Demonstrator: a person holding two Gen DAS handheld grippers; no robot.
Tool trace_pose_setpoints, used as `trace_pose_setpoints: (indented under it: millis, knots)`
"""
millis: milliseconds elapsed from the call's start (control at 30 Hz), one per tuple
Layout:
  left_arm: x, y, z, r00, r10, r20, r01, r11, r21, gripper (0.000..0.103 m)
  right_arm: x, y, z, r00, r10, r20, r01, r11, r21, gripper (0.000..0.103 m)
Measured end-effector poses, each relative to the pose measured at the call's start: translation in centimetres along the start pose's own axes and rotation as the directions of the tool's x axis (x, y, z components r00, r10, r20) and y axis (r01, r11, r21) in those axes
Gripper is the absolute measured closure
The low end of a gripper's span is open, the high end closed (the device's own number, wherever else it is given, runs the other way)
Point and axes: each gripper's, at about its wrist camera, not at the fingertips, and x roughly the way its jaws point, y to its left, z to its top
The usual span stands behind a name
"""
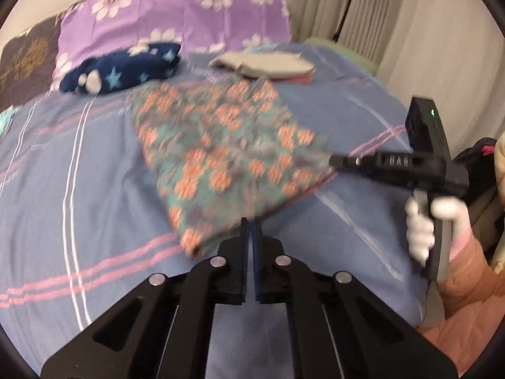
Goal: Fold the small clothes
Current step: 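Grasp the end of the folded shirt again with the left gripper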
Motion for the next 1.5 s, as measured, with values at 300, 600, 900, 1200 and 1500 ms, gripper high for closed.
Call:
trace_pose_setpoints:
  millis: [300,600,900,1200,1500]
  knots:
    - [6.6,1.2,-0.3,0.991,0.074,-0.109,-0.081,0.995,-0.065,0.087,-2.8,5.0,0.9,0.993,-0.058,0.102,0.073,0.986,-0.148,0.091]
    - [5.4,0.7,-1.4,0.997,0.036,-0.067,-0.04,0.997,-0.062,0.081,3.8,2.3,1.2,0.985,-0.156,-0.07,0.149,0.984,-0.098,0.103]
    - [3.2,5.1,2.9,0.996,0.032,0.082,-0.02,0.989,-0.146,0.074,2.1,4.5,5.7,0.996,-0.085,-0.018,0.081,0.981,-0.176,0.068]
    - [8.9,13.2,8.4,0.998,0.057,0.023,-0.05,0.971,-0.233,0.056,8.8,5.1,13.6,0.991,-0.127,-0.049,0.113,0.968,-0.226,0.059]
    - [15.7,17.1,12.9,0.997,-0.056,-0.044,0.043,0.967,-0.251,0.074,14.0,3.7,15.7,0.988,-0.064,-0.143,0.03,0.972,-0.232,0.073]
